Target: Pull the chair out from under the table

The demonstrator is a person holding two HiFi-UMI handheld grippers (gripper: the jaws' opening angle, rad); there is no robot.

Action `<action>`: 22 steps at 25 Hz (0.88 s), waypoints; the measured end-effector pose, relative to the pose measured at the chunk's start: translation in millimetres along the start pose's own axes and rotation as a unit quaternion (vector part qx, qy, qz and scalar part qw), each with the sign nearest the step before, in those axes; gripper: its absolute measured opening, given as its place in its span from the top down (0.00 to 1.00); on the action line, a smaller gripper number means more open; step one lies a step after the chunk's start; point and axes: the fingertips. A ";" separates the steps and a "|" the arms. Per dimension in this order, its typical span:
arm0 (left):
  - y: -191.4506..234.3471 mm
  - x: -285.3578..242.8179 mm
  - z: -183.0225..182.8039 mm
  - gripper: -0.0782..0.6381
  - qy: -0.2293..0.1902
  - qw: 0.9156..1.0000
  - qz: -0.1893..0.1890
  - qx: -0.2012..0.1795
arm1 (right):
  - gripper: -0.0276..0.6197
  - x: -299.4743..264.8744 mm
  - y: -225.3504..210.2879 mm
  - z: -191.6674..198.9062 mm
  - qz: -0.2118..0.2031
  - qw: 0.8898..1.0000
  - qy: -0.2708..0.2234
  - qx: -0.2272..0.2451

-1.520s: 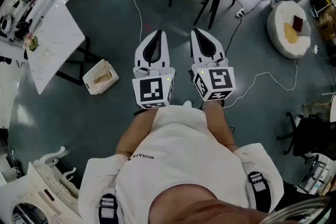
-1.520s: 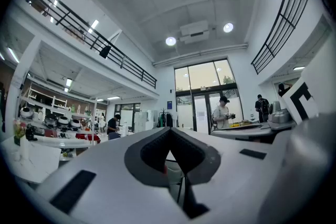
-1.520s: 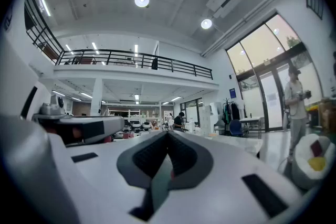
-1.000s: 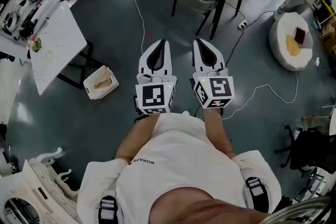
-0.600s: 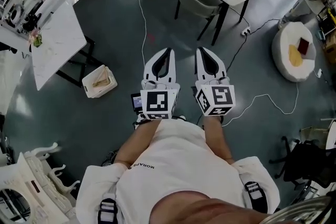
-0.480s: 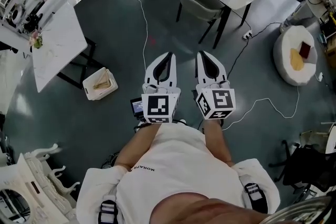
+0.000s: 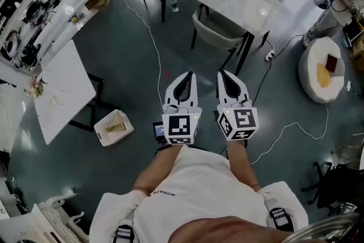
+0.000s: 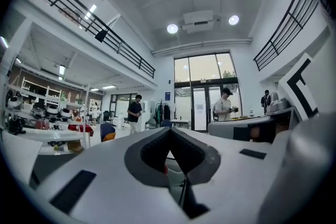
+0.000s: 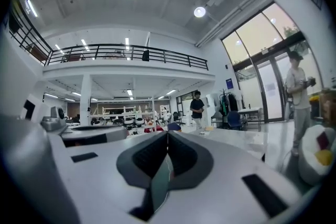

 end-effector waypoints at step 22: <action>111.4 -227.1 14.5 0.88 0.038 0.992 0.119 -0.006 | 0.94 -216.9 -69.8 -14.2 0.112 0.993 0.027 -0.007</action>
Point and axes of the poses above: the fingertips, and each gripper's own axes: x backward along the fingers, y to its left, z out of its underside
